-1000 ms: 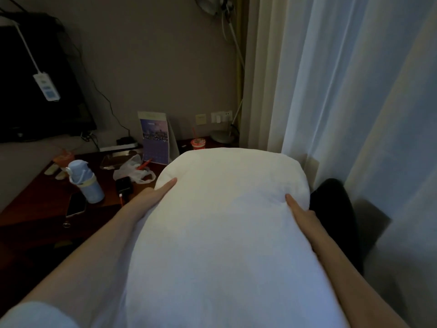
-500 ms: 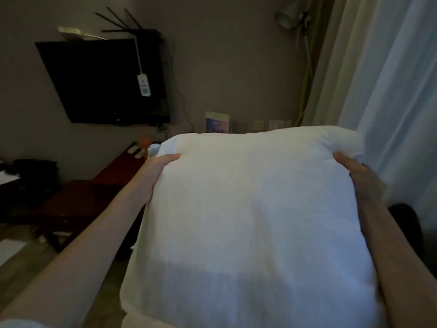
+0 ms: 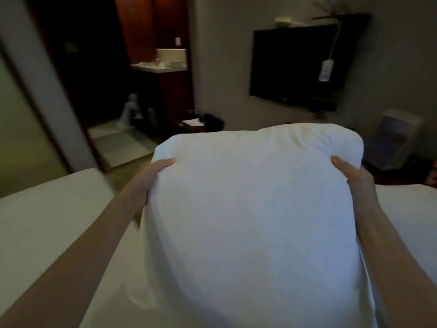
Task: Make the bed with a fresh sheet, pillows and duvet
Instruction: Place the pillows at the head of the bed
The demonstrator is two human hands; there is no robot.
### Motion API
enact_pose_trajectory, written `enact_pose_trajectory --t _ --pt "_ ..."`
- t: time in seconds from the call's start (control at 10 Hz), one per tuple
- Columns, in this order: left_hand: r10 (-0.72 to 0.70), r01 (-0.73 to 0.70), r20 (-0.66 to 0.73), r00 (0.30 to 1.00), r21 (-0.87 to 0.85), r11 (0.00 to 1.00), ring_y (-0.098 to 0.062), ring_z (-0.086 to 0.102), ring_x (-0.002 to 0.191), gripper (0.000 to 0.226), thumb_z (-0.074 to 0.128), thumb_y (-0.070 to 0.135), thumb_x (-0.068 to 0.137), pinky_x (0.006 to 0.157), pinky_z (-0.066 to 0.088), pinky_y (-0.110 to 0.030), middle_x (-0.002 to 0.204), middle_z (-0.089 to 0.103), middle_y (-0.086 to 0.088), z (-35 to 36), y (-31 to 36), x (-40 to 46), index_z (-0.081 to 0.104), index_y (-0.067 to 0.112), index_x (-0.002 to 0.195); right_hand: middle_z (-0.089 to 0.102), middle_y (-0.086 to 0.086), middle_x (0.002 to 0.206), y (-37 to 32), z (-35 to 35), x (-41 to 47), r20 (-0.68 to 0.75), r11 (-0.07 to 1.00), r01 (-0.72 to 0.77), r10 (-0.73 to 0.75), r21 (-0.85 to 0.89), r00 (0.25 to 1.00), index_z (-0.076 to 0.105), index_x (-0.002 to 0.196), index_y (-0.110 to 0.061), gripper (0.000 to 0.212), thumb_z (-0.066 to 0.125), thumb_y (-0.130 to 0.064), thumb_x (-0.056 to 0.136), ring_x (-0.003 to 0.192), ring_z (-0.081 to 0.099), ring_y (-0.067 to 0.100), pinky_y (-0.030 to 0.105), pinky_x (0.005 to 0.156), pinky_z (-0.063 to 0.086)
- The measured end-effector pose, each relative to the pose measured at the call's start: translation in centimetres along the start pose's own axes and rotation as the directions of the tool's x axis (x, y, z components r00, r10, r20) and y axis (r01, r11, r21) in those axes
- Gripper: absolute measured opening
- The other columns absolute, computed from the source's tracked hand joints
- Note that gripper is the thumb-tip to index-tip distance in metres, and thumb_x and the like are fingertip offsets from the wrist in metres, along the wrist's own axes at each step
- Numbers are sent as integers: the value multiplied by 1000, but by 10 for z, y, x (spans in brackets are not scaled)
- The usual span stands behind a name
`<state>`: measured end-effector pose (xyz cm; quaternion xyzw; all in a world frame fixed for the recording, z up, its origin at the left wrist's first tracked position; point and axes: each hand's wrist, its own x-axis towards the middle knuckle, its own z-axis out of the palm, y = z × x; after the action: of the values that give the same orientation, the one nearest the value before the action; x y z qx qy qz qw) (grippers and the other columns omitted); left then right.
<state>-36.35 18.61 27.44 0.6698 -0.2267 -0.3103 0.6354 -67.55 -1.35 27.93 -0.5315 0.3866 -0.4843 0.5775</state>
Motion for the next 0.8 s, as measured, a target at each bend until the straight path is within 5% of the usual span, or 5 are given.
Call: enact_pose_trajectory --t 0.1,0.3,0.5,0.7,0.8 --pt "-19 27 -230 973 32 999 -26 70 87 32 63 27 86 73 52 -34 96 74 -11 -98 -15 -54 66 7 112 68 -1 100 22 80 -26 217 995 -94 88 17 972 62 109 -18 23 64 -30 89 85 64 17 28 66 47" --pt "-86 114 -607 790 8 993 -30 69 88 32 66 27 85 73 53 -35 97 73 -13 -236 -46 -204 67 6 109 67 11 113 73 223 -100 599 966 -238 249 -100 761 61 118 -10 47 75 -31 79 100 64 33 51 93 50" --pt "-171 129 -845 506 -122 984 -15 71 69 38 74 36 68 65 48 -32 88 74 -8 -244 -94 -385 68 11 96 68 7 95 118 314 -195 877 926 -248 356 -285 324 62 112 -6 26 65 -16 89 79 69 20 28 63 54" --pt "-365 15 -930 45 -365 931 -37 63 104 49 67 31 82 76 51 -40 113 66 -21 -197 -178 -526 60 1 119 71 -2 85 148 355 -293 925 909 -172 365 -379 -110 66 98 -14 10 65 -15 89 64 69 7 20 55 56" --pt "-369 -60 -926 -76 -365 929 -38 63 106 51 70 36 79 87 52 -49 116 66 -19 -184 -203 -576 61 7 120 74 -6 75 154 364 -343 899 909 -132 354 -396 -257 67 99 -14 11 66 -16 88 64 70 8 19 51 53"
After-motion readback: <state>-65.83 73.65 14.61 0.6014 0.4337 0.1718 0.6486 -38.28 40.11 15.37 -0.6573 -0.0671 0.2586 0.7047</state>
